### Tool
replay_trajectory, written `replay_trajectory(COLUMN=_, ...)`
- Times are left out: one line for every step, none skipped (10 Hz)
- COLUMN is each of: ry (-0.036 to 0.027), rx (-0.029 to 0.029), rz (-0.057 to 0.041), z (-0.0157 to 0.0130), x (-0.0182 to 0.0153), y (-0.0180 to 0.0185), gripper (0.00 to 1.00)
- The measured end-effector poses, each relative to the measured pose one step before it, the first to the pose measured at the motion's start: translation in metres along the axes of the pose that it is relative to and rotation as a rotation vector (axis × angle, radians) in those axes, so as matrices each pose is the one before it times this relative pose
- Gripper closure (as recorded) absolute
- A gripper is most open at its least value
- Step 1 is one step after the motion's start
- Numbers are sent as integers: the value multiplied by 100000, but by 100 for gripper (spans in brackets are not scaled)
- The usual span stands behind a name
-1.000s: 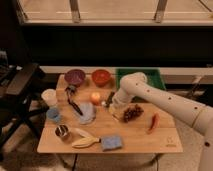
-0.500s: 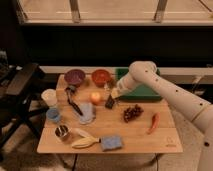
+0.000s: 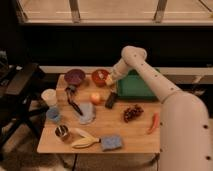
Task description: Place fork in purple bowl
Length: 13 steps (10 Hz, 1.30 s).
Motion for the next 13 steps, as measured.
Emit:
replay_trajectory(ry=1567, rx=-924, rz=-4422, z=1192, x=-2320, y=1134, gripper=100)
replay_trajectory(ry=922, rx=-1017, rz=-4074, z=828, x=-1869, y=1280, gripper=100)
replay_trajectory(ry=655, rx=-1225, rz=-3784, z=654, x=-1547, y=1111, gripper=100)
replay_trajectory(ry=46, rx=-1128, rz=-3333, z=495, x=-1233, y=966, gripper=100)
replay_trajectory(ry=-104, rx=-821, rz=-2484, z=346, x=-919, y=724, gripper=100)
replay_trajectory(ry=19, rx=108, rz=111, z=-88, x=71, y=-90, gripper=100)
replay_trajectory(ry=40, rx=287, rz=305, z=-109, x=184, y=-232, gripper=100)
replay_trajectory(ry=71, rx=-140, rz=-93, z=75, x=-8, y=75, gripper=100)
replay_trajectory(ry=-7, rx=-47, rz=-69, z=31, x=-44, y=48, gripper=100)
replay_trajectory(ry=278, rx=-32, rz=58, z=133, x=-12, y=40, gripper=100)
replay_trajectory(ry=49, rx=374, rz=249, z=154, x=347, y=-222, gripper=100)
replay_trajectory(ry=-1882, rx=175, rz=-2168, z=272, x=74, y=-74, gripper=100)
replay_trajectory(ry=-2387, rx=306, rz=-3281, z=-62, x=-308, y=157, gripper=100)
